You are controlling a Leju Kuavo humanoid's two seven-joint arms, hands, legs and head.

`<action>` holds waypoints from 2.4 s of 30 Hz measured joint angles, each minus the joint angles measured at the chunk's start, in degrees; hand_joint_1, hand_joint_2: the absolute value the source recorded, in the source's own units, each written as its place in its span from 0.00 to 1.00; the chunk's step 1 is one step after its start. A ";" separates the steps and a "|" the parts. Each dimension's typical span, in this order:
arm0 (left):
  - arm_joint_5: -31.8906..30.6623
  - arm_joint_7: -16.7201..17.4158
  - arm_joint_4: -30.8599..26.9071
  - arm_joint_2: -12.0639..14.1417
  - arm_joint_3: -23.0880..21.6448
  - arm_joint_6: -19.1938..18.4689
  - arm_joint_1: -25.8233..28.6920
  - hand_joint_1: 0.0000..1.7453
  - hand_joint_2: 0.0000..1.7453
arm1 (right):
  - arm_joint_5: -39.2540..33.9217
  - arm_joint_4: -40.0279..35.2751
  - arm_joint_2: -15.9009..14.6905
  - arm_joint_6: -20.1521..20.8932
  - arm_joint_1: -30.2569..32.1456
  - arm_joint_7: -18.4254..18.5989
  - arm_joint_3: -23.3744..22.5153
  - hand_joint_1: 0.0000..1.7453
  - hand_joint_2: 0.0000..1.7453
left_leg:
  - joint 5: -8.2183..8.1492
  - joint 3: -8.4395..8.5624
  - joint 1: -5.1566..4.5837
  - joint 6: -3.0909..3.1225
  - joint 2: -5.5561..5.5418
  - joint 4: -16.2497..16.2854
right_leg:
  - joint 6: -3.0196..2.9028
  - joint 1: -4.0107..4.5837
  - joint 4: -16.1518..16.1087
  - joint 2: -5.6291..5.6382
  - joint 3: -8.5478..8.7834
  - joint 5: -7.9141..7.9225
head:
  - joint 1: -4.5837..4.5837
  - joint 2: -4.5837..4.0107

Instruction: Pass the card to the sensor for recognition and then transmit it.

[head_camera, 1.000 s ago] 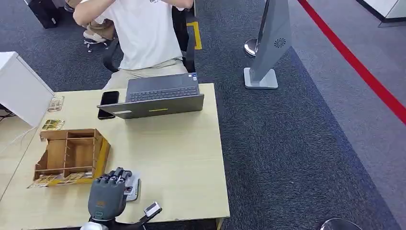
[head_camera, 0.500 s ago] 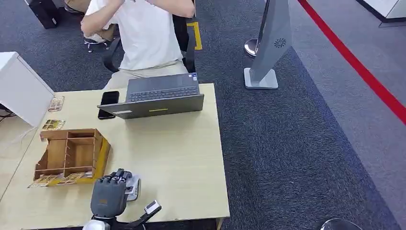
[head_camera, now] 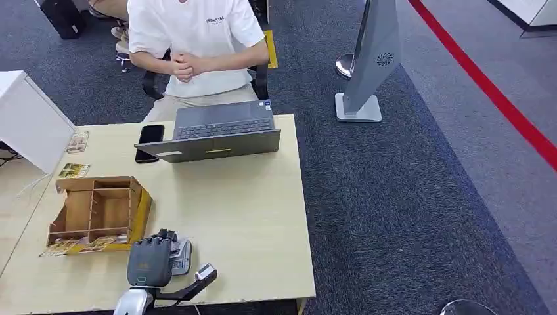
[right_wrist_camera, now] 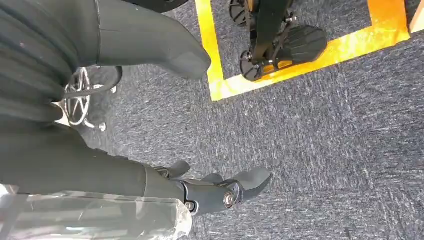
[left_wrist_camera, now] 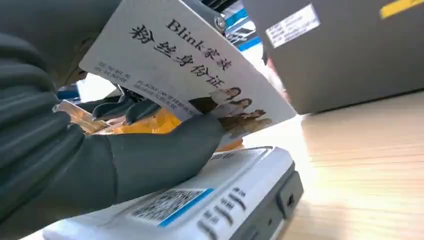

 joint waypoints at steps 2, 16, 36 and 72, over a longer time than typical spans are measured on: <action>-0.37 1.40 1.53 0.07 0.61 -1.53 -1.29 1.00 1.00 | 0.09 0.00 0.00 0.07 0.00 0.07 0.02 0.00 1.00 | 0.02 0.02 0.00 0.04 -0.03 0.00 | 0.00 0.00 0.00 -0.06 0.05 0.00 | 0.02 0.00; -0.48 1.48 4.15 -0.04 1.92 -2.18 -3.36 1.00 1.00 | 0.17 0.00 0.00 0.57 0.01 0.06 0.02 0.00 1.00 | 0.15 0.22 0.01 0.02 -0.05 -0.02 | 0.01 0.00 0.02 -0.08 0.25 0.04 | 0.00 0.00; 0.18 -13.73 -14.52 -0.59 2.86 8.20 1.73 1.00 1.00 | 1.49 0.00 0.00 -0.20 -0.04 -0.81 0.09 0.00 1.00 | 0.25 -0.13 0.00 0.08 -0.07 0.03 | 0.07 0.01 0.02 -0.08 -0.10 0.10 | 0.02 0.00; 0.97 -0.06 -0.93 3.55 1.18 4.94 -30.83 1.00 1.00 | 7.35 0.02 0.02 1.35 -0.74 2.56 2.17 0.00 1.00 | 0.65 -0.42 0.08 0.05 -0.06 0.14 | 0.04 0.09 0.06 -0.06 -0.36 0.59 | 0.09 0.00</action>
